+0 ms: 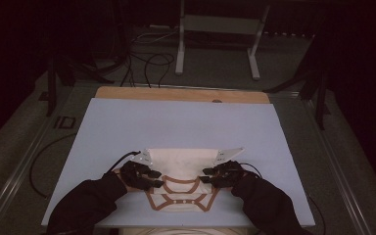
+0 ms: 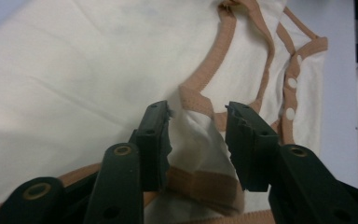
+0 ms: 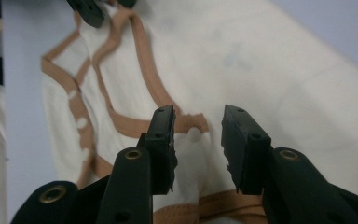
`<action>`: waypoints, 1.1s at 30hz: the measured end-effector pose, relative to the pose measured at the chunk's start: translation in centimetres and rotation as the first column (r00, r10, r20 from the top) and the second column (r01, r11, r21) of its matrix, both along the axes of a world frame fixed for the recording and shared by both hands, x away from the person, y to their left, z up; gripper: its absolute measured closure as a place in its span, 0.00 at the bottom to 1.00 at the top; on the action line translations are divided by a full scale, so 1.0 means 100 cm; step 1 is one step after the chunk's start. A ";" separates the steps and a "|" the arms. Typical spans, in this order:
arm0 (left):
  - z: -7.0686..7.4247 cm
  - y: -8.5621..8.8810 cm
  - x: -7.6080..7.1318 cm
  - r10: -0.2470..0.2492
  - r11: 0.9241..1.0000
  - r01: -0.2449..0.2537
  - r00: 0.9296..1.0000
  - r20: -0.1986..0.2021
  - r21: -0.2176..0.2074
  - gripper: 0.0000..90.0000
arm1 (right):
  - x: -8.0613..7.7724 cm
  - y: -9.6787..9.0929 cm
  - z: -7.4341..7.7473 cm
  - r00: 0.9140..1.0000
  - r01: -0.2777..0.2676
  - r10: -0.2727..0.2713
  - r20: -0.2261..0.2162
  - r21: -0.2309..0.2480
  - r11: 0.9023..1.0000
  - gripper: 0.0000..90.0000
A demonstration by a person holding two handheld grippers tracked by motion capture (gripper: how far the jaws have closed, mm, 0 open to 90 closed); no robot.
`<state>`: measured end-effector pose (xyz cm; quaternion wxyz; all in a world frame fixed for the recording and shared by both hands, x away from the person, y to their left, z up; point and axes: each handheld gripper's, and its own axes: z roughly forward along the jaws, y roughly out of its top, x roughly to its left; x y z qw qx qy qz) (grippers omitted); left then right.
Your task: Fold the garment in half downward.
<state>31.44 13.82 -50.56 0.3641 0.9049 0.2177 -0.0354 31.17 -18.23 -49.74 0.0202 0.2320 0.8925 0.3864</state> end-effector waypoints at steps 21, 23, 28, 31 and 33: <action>-0.003 -0.002 0.004 0.015 1.000 -0.014 1.000 0.015 -0.010 0.97 | 0.005 0.006 -0.009 0.999 -0.028 0.026 -0.039 -0.056 0.998 1.00; 0.001 0.000 0.003 0.013 1.000 -0.012 1.000 0.018 -0.026 0.98 | 0.003 0.005 -0.004 1.000 -0.026 0.025 -0.019 -0.046 0.999 1.00; 0.015 0.005 0.000 -0.005 0.998 0.008 0.999 0.045 -0.060 0.98 | -0.002 0.004 0.013 0.999 -0.032 0.033 0.024 -0.023 0.999 1.00; 0.024 0.006 -0.006 -0.035 0.997 0.040 0.997 0.067 -0.073 0.98 | -0.009 0.001 0.026 0.998 -0.033 0.033 0.049 0.000 0.999 1.00; 0.028 0.006 -0.011 -0.052 0.996 0.058 0.995 0.089 -0.073 0.98 | -0.014 0.000 0.033 0.997 -0.044 0.043 0.068 0.013 0.999 1.00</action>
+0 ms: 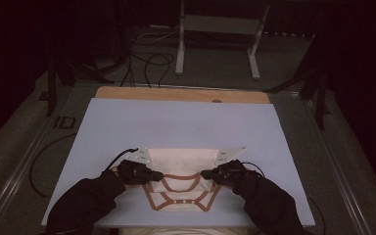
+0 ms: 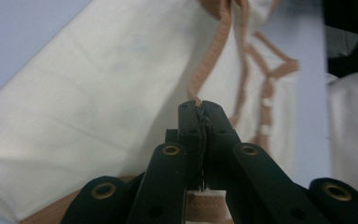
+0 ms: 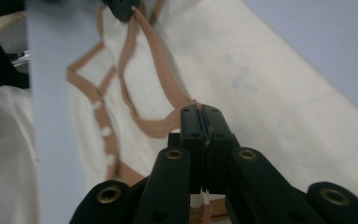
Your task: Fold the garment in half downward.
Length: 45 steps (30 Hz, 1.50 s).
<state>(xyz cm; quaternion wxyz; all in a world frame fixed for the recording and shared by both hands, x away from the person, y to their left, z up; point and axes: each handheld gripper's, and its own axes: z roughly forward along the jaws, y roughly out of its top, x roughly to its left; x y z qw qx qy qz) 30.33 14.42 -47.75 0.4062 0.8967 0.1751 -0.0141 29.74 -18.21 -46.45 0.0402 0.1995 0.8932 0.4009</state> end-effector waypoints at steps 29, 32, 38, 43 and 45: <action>-0.016 -0.009 -0.050 -0.183 0.981 0.182 0.983 0.016 0.066 0.94 | -0.051 0.006 -0.021 0.991 -0.104 0.103 -0.089 -0.005 0.995 0.98; -0.018 -0.010 -0.053 -0.198 0.977 0.196 0.980 0.011 0.079 0.93 | -0.054 0.007 -0.023 0.988 -0.108 0.107 -0.111 -0.003 0.994 0.98; -0.023 -0.012 -0.059 -0.232 0.966 0.230 0.973 0.002 0.117 0.93 | -0.061 0.006 -0.028 0.986 -0.116 0.114 -0.125 -0.009 0.993 0.99; -0.026 -0.012 -0.061 -0.243 0.962 0.243 0.970 -0.015 0.129 0.88 | -0.063 0.005 -0.035 0.980 -0.129 0.126 -0.152 -0.016 0.991 0.98; -0.027 -0.012 -0.061 -0.248 0.960 0.248 0.969 -0.019 0.129 0.83 | -0.062 0.005 -0.039 0.980 -0.144 0.139 -0.139 -0.029 0.989 0.97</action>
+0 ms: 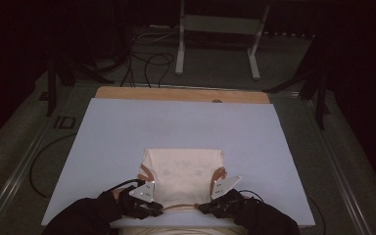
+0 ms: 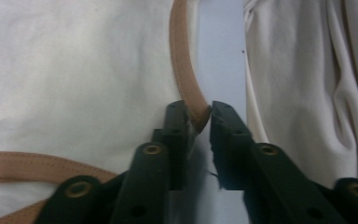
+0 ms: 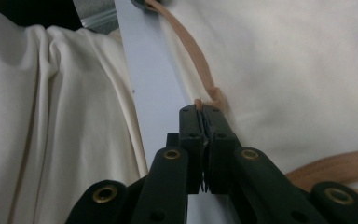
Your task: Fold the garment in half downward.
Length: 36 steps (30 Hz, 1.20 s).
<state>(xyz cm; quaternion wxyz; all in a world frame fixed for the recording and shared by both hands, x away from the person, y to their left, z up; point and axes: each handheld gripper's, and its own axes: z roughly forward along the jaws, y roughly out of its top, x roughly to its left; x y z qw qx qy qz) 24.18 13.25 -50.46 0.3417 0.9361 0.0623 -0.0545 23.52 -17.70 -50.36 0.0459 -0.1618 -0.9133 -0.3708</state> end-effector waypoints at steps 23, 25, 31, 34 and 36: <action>0.026 0.013 0.011 0.124 0.981 -0.122 0.992 0.005 -0.151 0.03 | 0.012 -0.012 0.032 0.997 0.046 -0.052 0.052 0.125 0.991 0.23; 0.028 0.014 0.014 0.151 0.974 -0.145 0.988 0.022 -0.173 0.00 | 0.016 -0.015 0.037 0.996 0.059 -0.069 0.060 0.153 0.986 0.20; 0.039 0.022 0.027 0.229 0.951 -0.215 0.973 0.037 -0.222 0.00 | 0.027 -0.022 0.050 0.982 0.110 -0.137 0.126 0.205 0.973 0.14; 0.046 0.026 0.033 0.261 0.939 -0.240 0.964 0.054 -0.246 0.00 | 0.034 -0.026 0.054 0.976 0.125 -0.158 0.150 0.207 0.970 0.15; 0.051 0.028 0.038 0.278 0.934 -0.253 0.958 0.067 -0.252 0.00 | 0.038 -0.029 0.056 0.971 0.134 -0.170 0.167 0.208 0.969 0.15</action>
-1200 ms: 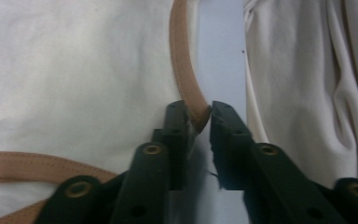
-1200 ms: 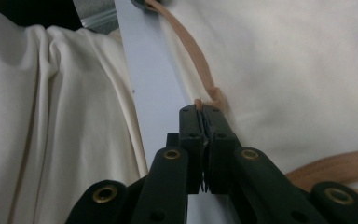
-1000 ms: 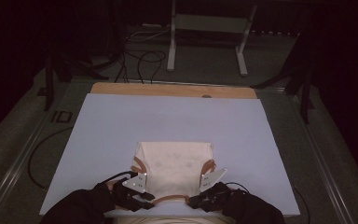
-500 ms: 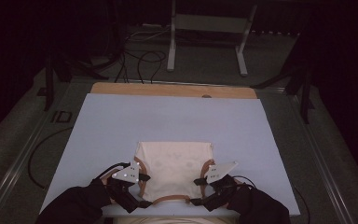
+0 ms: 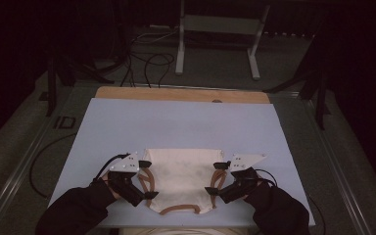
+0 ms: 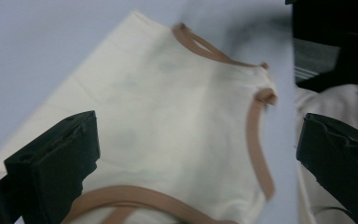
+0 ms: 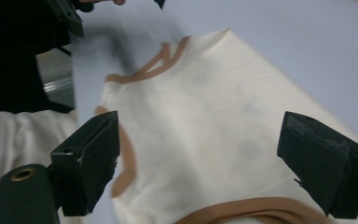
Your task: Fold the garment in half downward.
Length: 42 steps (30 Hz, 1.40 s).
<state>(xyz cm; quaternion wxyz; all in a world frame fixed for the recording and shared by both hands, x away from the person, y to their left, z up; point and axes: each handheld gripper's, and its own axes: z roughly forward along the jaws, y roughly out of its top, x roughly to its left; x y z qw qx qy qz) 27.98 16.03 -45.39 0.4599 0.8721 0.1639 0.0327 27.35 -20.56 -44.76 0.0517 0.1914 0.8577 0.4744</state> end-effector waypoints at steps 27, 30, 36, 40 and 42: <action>-0.003 0.000 0.059 0.167 0.986 -0.168 0.986 0.026 0.021 0.00 | 0.068 -0.021 -0.002 0.993 0.121 -0.120 -0.016 0.026 0.992 0.15; -0.007 0.002 0.068 0.182 0.983 -0.182 0.983 -0.003 0.024 0.00 | 0.076 -0.023 -0.006 0.990 0.137 -0.136 -0.029 0.012 0.991 0.16; -0.021 0.003 0.084 0.204 0.977 -0.201 0.978 -0.035 0.075 0.01 | 0.092 -0.025 -0.017 0.985 0.160 -0.161 -0.059 -0.020 0.987 0.16; -0.032 0.007 0.095 0.243 0.967 -0.239 0.969 -0.047 0.084 0.08 | 0.103 -0.028 -0.030 0.984 0.160 -0.164 -0.074 -0.051 0.986 0.24; -0.037 0.010 0.100 0.290 0.954 -0.286 0.956 -0.042 0.086 0.12 | 0.107 -0.029 -0.036 0.983 0.160 -0.165 -0.079 -0.064 0.985 0.27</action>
